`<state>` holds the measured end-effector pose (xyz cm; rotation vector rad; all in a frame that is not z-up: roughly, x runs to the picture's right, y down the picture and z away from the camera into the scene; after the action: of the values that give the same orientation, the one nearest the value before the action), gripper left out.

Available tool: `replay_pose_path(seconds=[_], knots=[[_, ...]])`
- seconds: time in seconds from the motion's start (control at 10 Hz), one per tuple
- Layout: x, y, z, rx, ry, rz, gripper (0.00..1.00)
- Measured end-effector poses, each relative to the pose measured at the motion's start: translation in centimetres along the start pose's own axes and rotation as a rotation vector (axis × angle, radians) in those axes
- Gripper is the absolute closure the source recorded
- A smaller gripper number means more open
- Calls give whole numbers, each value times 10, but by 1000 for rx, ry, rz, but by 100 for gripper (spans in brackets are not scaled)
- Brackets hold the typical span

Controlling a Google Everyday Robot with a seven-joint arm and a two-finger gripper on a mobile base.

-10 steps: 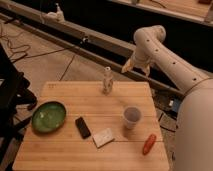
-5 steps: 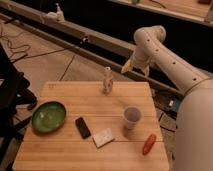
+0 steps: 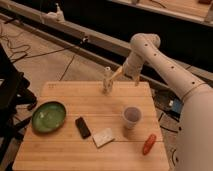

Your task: Place the eraser on the white sponge

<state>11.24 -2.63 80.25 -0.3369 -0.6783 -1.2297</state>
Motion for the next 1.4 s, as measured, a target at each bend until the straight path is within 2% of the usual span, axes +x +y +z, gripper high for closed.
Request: replay_pose_path(seconds=[0.2,0.5,0.8,0.9,1.4], knots=[[-13,-20,14,14,4,-52,20],[-47,-58,40,43,-5,-148,20],[-81,-81,60,19,26,-247,20],[-92,-88,62,23,31,-282,20],[-95,-90,63,24,29,-300,20]])
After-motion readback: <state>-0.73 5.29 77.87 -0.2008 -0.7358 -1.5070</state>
